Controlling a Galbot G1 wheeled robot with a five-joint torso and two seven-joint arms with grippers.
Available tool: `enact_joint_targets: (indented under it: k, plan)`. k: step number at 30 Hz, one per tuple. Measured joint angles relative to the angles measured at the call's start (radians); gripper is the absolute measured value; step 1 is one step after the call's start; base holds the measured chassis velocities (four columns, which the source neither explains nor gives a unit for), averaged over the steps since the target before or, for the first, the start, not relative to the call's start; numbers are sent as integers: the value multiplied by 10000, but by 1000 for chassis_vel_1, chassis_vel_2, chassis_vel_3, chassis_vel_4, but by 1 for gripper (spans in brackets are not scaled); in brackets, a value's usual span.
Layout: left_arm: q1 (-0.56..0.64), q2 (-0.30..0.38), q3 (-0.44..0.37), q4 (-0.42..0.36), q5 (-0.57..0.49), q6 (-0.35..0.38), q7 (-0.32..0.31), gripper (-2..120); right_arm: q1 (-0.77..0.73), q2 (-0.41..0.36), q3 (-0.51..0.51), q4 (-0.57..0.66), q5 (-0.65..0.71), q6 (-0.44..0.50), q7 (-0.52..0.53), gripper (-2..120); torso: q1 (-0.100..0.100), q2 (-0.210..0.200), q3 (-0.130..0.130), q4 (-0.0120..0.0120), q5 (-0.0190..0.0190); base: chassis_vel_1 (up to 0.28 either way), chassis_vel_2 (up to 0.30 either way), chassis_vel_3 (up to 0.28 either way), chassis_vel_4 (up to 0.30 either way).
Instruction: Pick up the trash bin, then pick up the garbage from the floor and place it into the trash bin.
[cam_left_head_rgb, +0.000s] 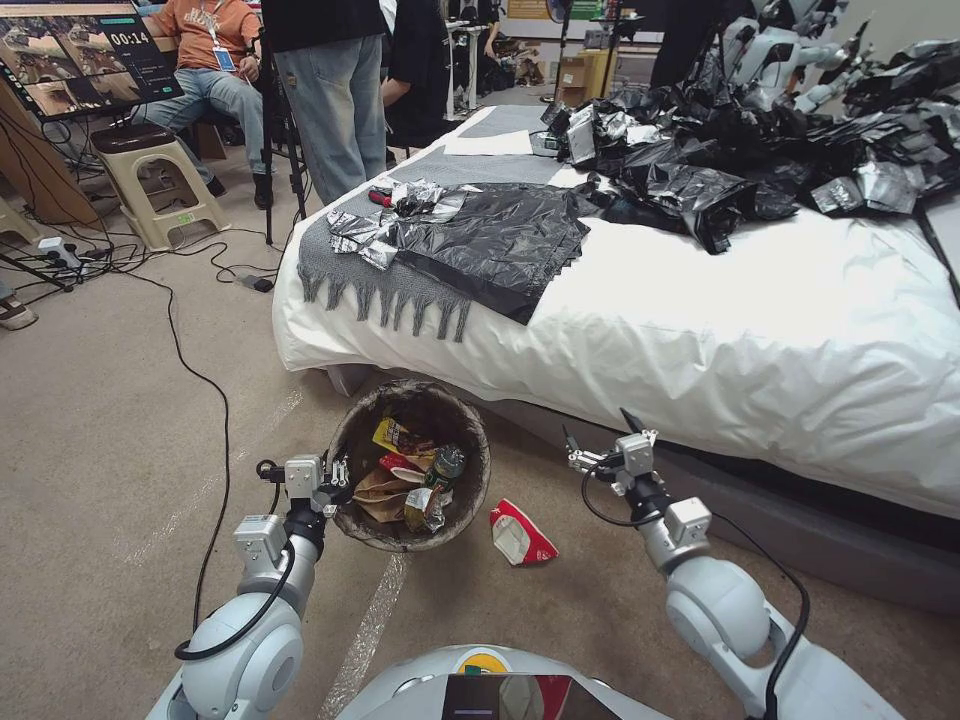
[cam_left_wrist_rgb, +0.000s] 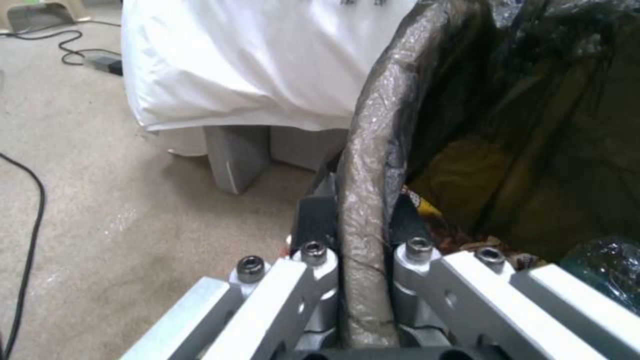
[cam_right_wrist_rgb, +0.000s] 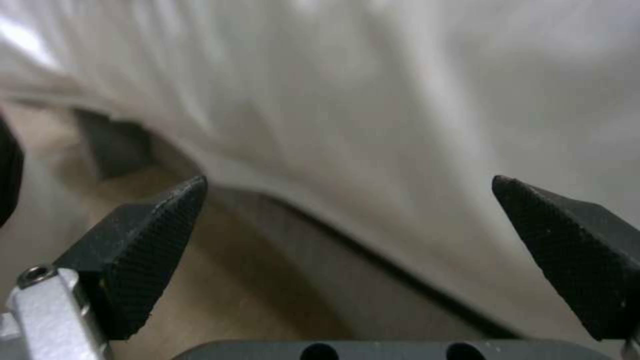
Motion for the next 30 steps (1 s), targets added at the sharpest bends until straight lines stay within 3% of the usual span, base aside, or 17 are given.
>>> enact_joint_targets:
  k: [5, 9, 20, 30]
  plan:
    - [1, -40, -51, -2, 12, -12, 11, 4, 1946, -1232, -1982, -1562, 1495, -315, -762, 100, 0, 0, 1, -1, -1, 0, 0, 0, 0]
    - [-24, -57, -74, -3, 10, -12, 11, 4, 2684, -1394, -2685, -2088, 1806, -301, -1223, 100, 0, 0, 1, -1, -2, 0, 0, 0, 0]
    - [-161, -87, -19, 108, 4, -11, 4, 4, 3873, -1315, -4223, -3631, 2153, 98, -2430, 100, 0, 0, 1, -2, -3, 0, 0, 0, 0]
    - [-183, -109, 8, 132, 8, 0, -1, 4, 4440, -879, -5226, -4954, 2270, 195, -2777, 100, 0, 0, 0, -1, -2, 0, 0, 0, 0]
